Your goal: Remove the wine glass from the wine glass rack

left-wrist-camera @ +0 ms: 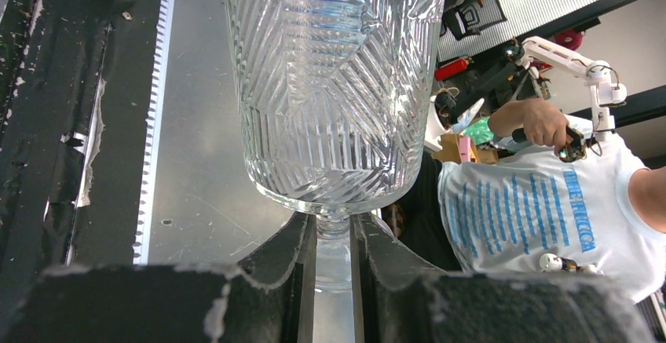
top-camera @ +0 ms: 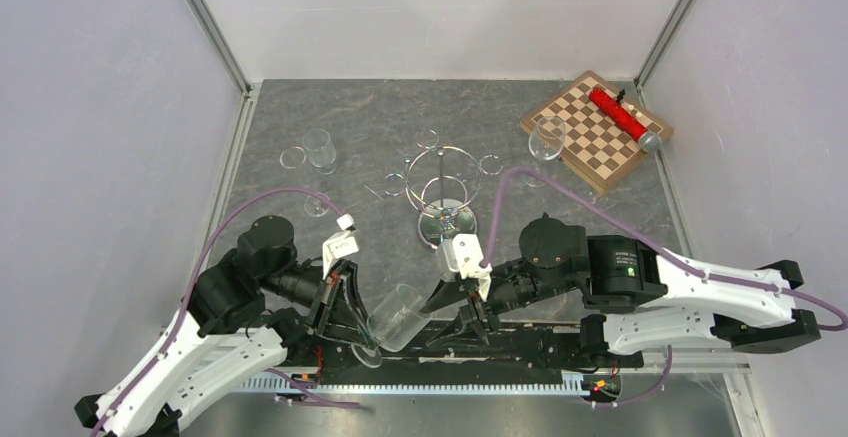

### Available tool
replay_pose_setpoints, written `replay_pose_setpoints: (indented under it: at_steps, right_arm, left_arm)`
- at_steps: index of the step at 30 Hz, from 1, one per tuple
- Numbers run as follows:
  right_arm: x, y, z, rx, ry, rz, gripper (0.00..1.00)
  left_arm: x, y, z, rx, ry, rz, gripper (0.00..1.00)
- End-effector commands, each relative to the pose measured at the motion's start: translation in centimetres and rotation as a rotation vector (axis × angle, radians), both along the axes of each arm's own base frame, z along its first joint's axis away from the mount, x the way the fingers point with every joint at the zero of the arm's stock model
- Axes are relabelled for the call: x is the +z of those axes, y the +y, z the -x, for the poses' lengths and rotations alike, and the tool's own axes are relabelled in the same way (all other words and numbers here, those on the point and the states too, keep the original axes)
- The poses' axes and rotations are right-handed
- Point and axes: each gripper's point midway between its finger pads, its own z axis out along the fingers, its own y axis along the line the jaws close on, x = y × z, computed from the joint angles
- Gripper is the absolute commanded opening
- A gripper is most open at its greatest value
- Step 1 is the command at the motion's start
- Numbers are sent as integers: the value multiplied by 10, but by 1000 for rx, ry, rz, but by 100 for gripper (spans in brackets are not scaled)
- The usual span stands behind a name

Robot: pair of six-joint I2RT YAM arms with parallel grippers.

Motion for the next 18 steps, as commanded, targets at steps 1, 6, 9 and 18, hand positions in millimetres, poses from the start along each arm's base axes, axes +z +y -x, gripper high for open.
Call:
replay_pose_setpoints:
  at_steps: [1, 6, 9, 18]
  right_arm:
    - [19, 8, 8, 58, 5, -64, 49]
    - [17, 12, 13, 97, 15, -64, 38]
    - [16, 15, 15, 116, 28, -69, 36]
    - [10, 24, 21, 174, 60, -60, 31]
  left_arm:
    - [20, 5, 9, -65, -96, 93, 2]
    - [22, 7, 11, -65, -107, 102, 2]
    - [23, 7, 11, -65, -105, 100, 2]
    - [23, 7, 11, -65, -115, 104, 2]
